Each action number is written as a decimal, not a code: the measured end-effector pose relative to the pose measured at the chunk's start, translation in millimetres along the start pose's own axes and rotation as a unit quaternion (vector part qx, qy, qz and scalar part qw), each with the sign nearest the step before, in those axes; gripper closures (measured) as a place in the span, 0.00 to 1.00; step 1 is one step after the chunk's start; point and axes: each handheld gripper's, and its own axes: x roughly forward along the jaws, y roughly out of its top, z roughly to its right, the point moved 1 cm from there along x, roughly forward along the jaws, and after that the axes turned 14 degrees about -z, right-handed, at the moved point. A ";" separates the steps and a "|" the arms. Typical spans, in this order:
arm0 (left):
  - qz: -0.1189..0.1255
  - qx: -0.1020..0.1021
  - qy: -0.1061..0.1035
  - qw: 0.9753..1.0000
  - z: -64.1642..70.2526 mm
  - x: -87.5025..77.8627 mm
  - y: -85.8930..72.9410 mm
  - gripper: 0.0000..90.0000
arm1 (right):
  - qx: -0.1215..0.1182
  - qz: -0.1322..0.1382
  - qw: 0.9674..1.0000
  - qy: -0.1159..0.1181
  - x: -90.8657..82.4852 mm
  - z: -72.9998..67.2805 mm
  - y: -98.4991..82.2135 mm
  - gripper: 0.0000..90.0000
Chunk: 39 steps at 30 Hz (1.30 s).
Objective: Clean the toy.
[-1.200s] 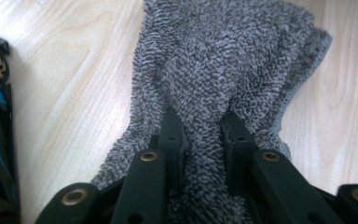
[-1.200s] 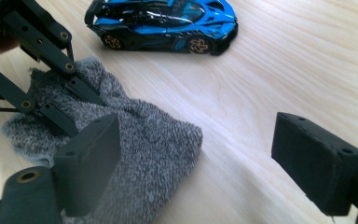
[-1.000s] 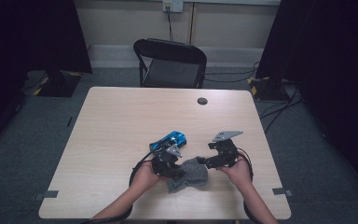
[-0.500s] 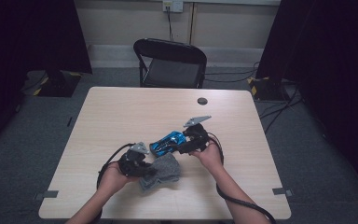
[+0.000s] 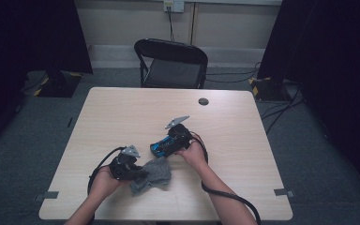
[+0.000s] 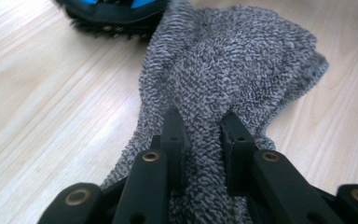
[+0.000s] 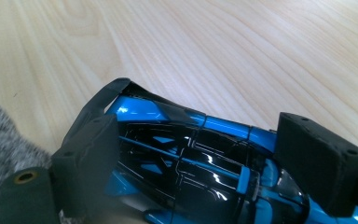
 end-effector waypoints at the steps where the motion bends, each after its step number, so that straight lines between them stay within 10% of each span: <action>1: 0.001 -0.004 0.000 1.000 -1.8 -0.8 -1.7 0.83 | -0.006 0.000 1.000 -0.001 0.2 0.2 -0.5 0.15; 14: 0.010 -0.063 0.023 0.998 -17.6 -7.0 -14.0 0.81 | -0.025 0.015 1.000 0.006 1.7 6.1 -7.1 0.12; 25: 0.016 -0.011 0.052 0.998 -11.7 7.4 0.4 0.50 | -0.023 0.020 1.000 0.002 4.3 0.8 -6.2 0.12; 31: -0.003 -0.028 0.060 0.998 -15.8 12.6 10.8 0.75 | -0.023 0.022 0.999 0.000 4.5 -0.4 -6.6 0.12; 39: -0.002 -0.050 0.104 0.993 -27.0 10.8 18.3 0.81 | -0.022 0.026 0.999 0.000 4.6 -1.0 -7.8 0.12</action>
